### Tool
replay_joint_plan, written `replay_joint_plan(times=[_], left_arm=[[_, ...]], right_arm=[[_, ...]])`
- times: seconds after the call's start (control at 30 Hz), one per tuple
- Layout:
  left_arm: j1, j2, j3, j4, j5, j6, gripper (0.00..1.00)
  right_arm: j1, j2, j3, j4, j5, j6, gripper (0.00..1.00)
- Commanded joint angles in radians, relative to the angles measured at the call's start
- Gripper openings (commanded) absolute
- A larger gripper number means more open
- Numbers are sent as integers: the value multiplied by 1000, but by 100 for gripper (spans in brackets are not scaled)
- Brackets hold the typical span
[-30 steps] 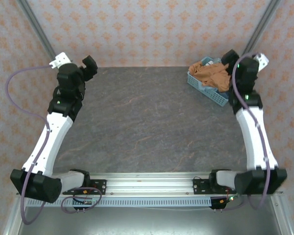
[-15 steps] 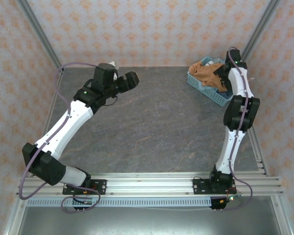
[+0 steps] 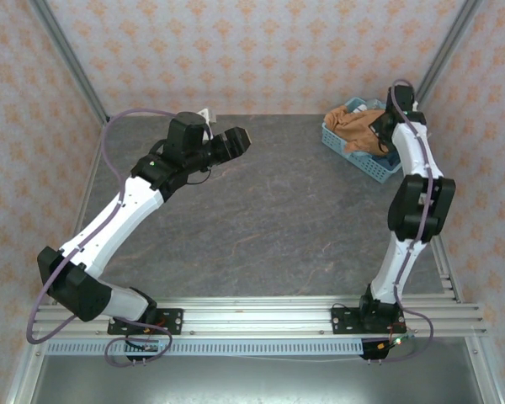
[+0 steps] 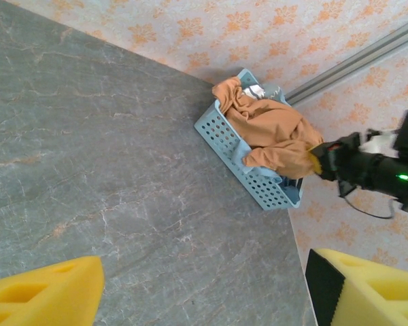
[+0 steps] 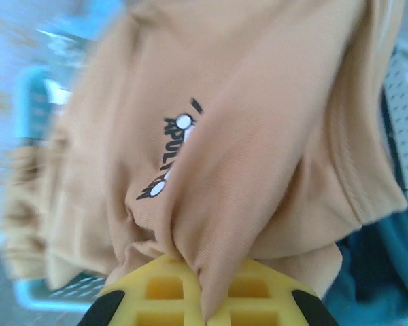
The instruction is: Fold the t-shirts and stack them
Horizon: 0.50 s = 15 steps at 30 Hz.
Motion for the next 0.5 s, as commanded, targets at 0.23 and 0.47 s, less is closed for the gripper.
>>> replay_joint_plan(times=[0.23, 0.47], left_arm=[[0, -22, 56, -197, -245, 41, 82], [24, -84, 72, -400, -514, 24, 86]], right_arm=[[322, -452, -47, 71, 240, -155, 0], [738, -478, -180, 83, 188, -149, 0]])
